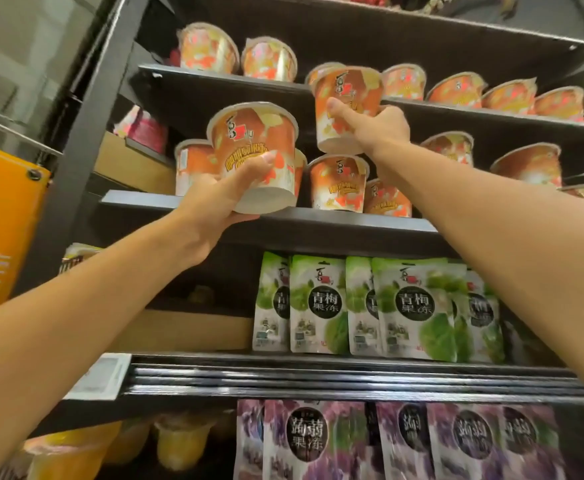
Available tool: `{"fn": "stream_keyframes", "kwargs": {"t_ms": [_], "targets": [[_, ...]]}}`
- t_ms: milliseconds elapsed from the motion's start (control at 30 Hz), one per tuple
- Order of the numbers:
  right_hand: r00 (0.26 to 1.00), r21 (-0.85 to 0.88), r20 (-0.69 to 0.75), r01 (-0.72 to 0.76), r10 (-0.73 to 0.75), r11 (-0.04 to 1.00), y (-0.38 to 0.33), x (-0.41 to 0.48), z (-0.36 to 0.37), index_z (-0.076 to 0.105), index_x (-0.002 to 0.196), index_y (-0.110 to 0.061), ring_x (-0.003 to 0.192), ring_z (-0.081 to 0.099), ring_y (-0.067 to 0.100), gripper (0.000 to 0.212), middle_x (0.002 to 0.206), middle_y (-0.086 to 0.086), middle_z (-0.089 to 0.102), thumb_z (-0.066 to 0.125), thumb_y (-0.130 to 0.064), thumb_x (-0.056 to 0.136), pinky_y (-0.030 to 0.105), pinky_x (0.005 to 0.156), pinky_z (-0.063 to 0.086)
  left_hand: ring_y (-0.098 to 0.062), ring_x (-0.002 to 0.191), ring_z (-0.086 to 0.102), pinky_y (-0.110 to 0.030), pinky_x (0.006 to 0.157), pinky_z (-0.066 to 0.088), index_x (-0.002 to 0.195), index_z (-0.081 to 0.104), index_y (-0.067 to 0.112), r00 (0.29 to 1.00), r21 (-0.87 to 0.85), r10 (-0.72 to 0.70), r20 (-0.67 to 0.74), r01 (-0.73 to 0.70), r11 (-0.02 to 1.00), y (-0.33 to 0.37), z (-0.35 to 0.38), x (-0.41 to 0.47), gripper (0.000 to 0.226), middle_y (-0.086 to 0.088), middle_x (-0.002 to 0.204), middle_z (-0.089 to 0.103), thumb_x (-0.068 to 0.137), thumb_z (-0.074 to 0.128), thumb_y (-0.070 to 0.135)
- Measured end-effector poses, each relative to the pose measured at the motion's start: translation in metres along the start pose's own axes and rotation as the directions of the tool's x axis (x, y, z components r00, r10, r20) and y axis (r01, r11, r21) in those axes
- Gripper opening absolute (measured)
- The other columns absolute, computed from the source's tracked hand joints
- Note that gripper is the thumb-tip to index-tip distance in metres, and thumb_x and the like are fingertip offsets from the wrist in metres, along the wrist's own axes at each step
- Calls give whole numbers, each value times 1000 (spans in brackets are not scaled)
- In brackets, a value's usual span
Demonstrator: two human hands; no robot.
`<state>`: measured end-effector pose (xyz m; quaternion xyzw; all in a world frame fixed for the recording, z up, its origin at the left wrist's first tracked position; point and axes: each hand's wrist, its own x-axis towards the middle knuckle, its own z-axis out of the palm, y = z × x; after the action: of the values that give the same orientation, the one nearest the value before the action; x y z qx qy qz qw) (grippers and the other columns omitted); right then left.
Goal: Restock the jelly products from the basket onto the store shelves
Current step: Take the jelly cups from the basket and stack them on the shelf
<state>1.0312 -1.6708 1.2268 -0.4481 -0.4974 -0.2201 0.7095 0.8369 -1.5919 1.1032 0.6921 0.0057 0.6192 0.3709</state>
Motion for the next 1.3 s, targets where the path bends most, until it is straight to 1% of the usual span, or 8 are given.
{"fn": "stream_keyframes", "kwargs": {"t_ms": [133, 267, 767, 867, 933, 1000, 1167, 1300], "targets": [[997, -60, -59, -56, 52, 997, 21, 14, -15, 50, 112, -21, 93, 52, 12, 69, 90, -10, 52, 71, -71, 70, 29, 78, 44, -13, 108, 67, -41, 96, 55, 121, 58, 27, 1000, 5, -2, 7, 2, 1000, 1, 0, 4, 83, 2, 115, 71, 48, 81, 59], [989, -117, -81, -134, 125, 984, 38, 24, -23, 45, 136, -13, 115, 56, 24, 92, 126, 5, 58, 68, -73, 70, 38, 92, 47, -12, 105, 68, -40, 95, 55, 116, 59, 27, 1000, 24, -26, 5, 26, 999, 2, 1, 7, 85, 3, 111, 73, 42, 82, 61], [957, -239, 61, -261, 283, 935, 54, 36, -22, 36, 144, -14, 126, 52, 34, 93, 142, 10, 50, 60, -74, 77, 49, 98, 45, -14, 111, 66, -42, 100, 51, 125, 55, 25, 997, 96, -56, 43, 51, 994, 6, -1, 1, 86, 3, 116, 71, 51, 81, 59], [985, -293, -20, -170, 172, 941, 58, 26, -27, 45, 137, -13, 116, 57, 29, 77, 131, 6, 56, 54, -69, 85, 42, 92, 48, -13, 112, 65, -41, 102, 50, 126, 57, 20, 996, 134, -69, 52, 61, 989, 10, 0, -2, 84, 2, 117, 71, 58, 83, 60], [986, -353, -160, -19, -41, 935, 65, 12, -34, 55, 114, -15, 98, 60, 20, 45, 111, 4, 62, 50, -54, 94, 34, 81, 51, -14, 112, 64, -41, 103, 49, 125, 58, 18, 997, 152, -62, 36, 56, 987, 13, 1, -6, 84, 1, 117, 70, 55, 79, 60], [944, -415, -241, 109, -225, 903, 73, -7, -42, 55, 90, -18, 75, 55, 13, 23, 83, -1, 59, 48, -39, 97, 26, 63, 43, -14, 112, 65, -40, 103, 49, 125, 58, 16, 999, 171, -37, 18, 33, 985, 19, 2, -6, 80, 0, 118, 70, 59, 76, 57], [962, -603, 46, 241, -268, 761, 96, -49, -45, 46, 51, -16, 49, 42, 17, 47, 51, 0, 48, 41, -37, 94, 29, 50, 26, -14, 111, 62, -39, 104, 47, 126, 58, 15, 997, 272, 64, -36, -52, 961, 47, 15, 16, 69, 0, 119, 67, 73, 74, 57], [942, -654, 16, 263, -335, 709, 100, -55, -42, 49, 53, -15, 50, 44, 18, 44, 52, 0, 49, 42, -35, 91, 26, 49, 22, -5, 93, 60, -20, 68, 42, 127, 57, 24, 992, 371, 121, -39, -98, 924, 69, 39, 52, 69, 10, 112, 64, 73, 71, 65]]}}
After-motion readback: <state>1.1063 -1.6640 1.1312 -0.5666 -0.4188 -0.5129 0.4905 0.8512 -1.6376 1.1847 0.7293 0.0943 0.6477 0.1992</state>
